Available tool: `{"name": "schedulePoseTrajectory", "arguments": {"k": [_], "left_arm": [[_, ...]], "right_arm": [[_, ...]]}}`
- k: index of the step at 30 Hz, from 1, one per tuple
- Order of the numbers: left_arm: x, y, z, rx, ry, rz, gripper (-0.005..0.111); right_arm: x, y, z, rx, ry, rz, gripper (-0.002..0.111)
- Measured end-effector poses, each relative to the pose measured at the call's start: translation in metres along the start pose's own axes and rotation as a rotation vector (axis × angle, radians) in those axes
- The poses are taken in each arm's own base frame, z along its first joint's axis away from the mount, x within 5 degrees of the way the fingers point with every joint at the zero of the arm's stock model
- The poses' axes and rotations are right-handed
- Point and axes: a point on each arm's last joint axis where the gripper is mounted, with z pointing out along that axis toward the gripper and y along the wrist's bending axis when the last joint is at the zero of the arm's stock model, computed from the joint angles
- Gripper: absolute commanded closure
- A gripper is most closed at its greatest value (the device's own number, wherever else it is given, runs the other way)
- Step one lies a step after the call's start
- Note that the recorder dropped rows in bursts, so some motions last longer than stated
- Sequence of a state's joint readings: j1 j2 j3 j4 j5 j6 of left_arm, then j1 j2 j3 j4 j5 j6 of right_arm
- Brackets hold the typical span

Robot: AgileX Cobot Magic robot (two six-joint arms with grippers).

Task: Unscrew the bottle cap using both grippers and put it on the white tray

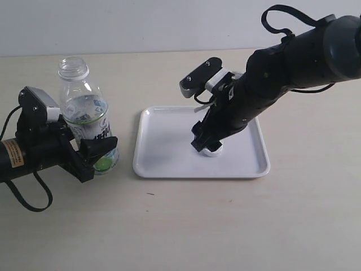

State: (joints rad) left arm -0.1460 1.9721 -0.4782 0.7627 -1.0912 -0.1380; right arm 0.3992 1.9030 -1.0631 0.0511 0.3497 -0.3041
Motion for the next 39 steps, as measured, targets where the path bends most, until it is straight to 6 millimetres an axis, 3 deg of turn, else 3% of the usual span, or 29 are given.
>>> {"name": "schedulePoseTrajectory", "arguments": {"k": [11,17,23,30,39], "left_arm": [[0.001,0.000,0.000,-0.002,0.014,0.000,0.107],[0.001,0.000,0.000,-0.002,0.014,0.000,0.107],[0.001,0.000,0.000,-0.002,0.014,0.000,0.106],[0.001,0.000,0.000,-0.002,0.014,0.000,0.079],[0.001,0.000,0.000,-0.002,0.015,0.008,0.055]], "right_arm": [[-0.006,-0.001,-0.010,0.014,-0.043,-0.064,0.031],[-0.039,-0.010,-0.023,0.076,-0.211,-0.133,0.031],[-0.044,-0.012,-0.027,0.083,-0.231,-0.133,0.031],[-0.043,-0.011,-0.027,0.082,-0.228,-0.133,0.031],[-0.043,-0.011,-0.027,0.082,-0.227,-0.133,0.031]]}}
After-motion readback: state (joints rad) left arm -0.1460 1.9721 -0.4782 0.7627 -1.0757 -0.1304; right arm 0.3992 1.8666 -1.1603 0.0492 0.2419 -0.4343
